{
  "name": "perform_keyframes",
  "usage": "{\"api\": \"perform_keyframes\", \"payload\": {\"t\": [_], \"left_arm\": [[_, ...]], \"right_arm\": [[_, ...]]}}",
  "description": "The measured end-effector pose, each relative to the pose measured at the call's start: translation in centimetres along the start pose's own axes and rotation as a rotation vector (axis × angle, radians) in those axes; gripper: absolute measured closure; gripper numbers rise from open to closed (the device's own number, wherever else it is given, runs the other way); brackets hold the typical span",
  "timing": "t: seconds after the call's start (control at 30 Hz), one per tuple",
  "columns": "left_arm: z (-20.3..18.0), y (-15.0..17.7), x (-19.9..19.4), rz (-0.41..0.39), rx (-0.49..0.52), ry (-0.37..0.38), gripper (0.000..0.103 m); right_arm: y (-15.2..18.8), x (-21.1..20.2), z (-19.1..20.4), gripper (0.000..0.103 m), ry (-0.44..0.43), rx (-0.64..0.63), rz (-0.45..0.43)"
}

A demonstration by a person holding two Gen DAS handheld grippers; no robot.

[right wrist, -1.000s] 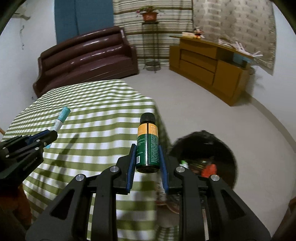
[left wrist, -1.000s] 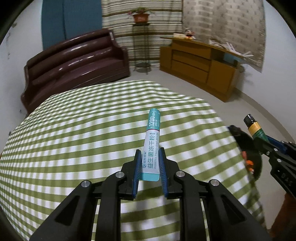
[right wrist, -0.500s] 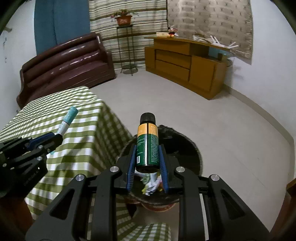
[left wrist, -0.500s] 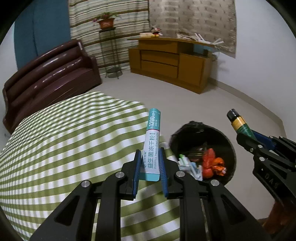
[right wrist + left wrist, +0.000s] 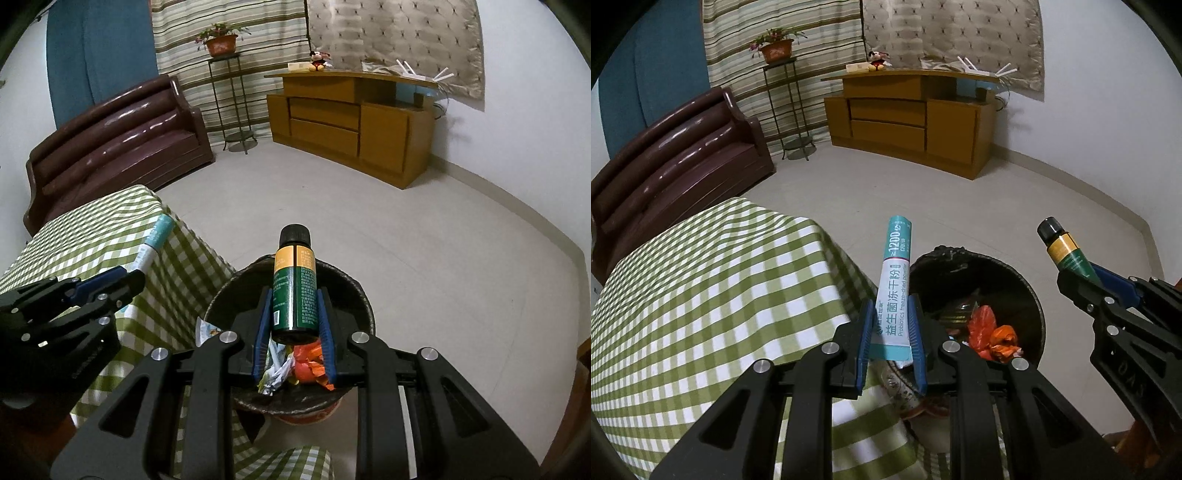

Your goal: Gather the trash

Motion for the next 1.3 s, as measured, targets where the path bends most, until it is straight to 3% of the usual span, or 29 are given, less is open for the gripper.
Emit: {"api": "perform_keyframes", "payload": {"t": [0.77,0.83,1.03,1.3], "left_arm": [[-1.2,-1.1,1.9,0.041,-0.009,0.004,0.081],[-1.2,-1.2,1.9,0.041,-0.006,0.004,0.071],[-1.4,-1.3,1.7,0.034,-0.009,0.003,0.06],[-1.3,-1.4,1.4,0.021,-0.019,0.002,0.052]], "right_arm": [[-1.3,3.0,-1.3,0.079,0.011,0.047,0.015],[-1.3,3.2,-1.5,0.078,0.014,0.056,0.017],[-1.1,3.3,-1.8,0.078,0.016,0.06,0.018],[-1.1,2.8,-1.7,0.066,0.023,0.063,0.006]]}}
Point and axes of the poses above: each gripper's, at about its wrist camera, not at the fingertips, and x roughly the way its jaws point, z to its left, y to its underside, the point moved 7 cm from there along x, roughly the way its jaws point, and after that the axes turned 13 degrees about z, right-handed, at the moved point
